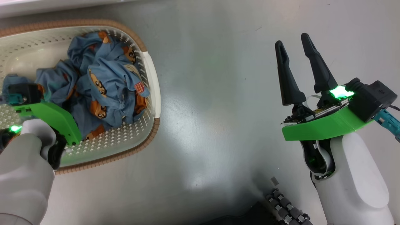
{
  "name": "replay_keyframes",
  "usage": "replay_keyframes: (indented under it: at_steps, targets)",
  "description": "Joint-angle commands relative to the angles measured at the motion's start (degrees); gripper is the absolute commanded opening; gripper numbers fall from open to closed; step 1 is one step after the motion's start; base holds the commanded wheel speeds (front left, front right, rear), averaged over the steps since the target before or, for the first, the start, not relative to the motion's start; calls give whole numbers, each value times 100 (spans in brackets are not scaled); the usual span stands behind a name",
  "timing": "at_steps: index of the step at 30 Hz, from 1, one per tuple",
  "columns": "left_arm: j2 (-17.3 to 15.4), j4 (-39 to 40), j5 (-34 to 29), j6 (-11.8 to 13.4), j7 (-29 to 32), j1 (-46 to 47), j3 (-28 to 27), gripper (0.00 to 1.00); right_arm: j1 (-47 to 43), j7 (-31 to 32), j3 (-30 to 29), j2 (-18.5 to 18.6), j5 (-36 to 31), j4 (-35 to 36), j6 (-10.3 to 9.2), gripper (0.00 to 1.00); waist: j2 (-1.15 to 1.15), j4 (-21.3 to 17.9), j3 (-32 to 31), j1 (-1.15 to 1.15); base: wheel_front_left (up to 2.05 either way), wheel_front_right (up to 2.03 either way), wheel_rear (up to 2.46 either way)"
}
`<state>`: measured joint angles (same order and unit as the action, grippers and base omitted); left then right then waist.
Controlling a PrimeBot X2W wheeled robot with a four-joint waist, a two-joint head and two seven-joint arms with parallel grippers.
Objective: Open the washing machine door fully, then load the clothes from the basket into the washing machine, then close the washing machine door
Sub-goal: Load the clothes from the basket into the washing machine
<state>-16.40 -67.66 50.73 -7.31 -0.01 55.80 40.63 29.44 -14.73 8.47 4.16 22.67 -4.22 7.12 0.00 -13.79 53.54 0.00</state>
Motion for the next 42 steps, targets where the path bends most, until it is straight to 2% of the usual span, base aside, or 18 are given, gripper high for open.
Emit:
replay_keyframes:
  at_steps: [1, 13, 18, 30, 36, 42]
  targets:
    - [-191, 50, 95, -18, -35, -94, -40, 0, -182, -27, 107, -32, -71, 114, 36, 100, 0, 12, -8, 0, 0, 0, 0]
    - [-206, 227, 256, -18, -371, -245, 300, 0, -161, -27, 86, -13, -64, 52, 36, 100, 0, 121, -300, 0, 0, 0, 0]
    - [-124, 450, 392, -18, -746, -462, 457, 0, -203, -27, 52, 27, -43, 22, 36, 100, 0, 251, -567, 0, 0, 0, 0]
    - [-172, 761, 542, -18, -1395, -862, 857, 0, -286, -27, 102, 219, 26, -162, 36, 100, 0, 569, -1417, 0, 0, 0, 0]
    - [-238, 1025, 641, -18, -1491, -1117, 790, 0, -411, -27, 135, 284, 83, -279, 36, 100, 0, 681, -1889, 0, 0, 0, 0]
    - [-311, 1657, 404, -18, -1497, -1449, 280, 0, -560, -27, 127, 383, 139, -360, 36, 100, 0, 810, -2353, 0, 0, 0, 0]
